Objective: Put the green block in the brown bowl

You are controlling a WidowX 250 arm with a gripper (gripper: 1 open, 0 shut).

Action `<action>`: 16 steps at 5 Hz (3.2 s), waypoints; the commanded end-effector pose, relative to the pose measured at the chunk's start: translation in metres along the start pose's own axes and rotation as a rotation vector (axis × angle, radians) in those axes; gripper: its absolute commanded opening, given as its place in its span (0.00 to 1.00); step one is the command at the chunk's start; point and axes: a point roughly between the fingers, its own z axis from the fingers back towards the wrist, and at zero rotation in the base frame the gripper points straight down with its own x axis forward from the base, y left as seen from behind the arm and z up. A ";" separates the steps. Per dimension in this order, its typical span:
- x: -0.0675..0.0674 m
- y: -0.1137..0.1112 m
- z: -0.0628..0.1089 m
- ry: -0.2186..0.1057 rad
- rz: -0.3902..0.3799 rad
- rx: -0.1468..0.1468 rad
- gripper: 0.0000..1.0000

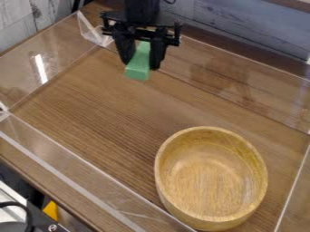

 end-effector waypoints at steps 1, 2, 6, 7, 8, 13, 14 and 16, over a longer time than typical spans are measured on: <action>0.012 0.003 0.014 -0.055 -0.004 -0.003 0.00; 0.015 0.004 0.014 -0.058 -0.015 -0.002 0.00; -0.079 -0.092 0.005 0.046 -0.307 -0.037 0.00; -0.113 -0.134 -0.004 0.071 -0.428 -0.045 0.00; -0.145 -0.166 -0.012 0.088 -0.568 -0.050 0.00; -0.132 -0.137 0.000 0.081 -0.591 -0.083 0.00; -0.131 -0.137 -0.001 0.090 -0.588 -0.091 0.00; -0.130 -0.137 -0.002 0.108 -0.581 -0.107 0.00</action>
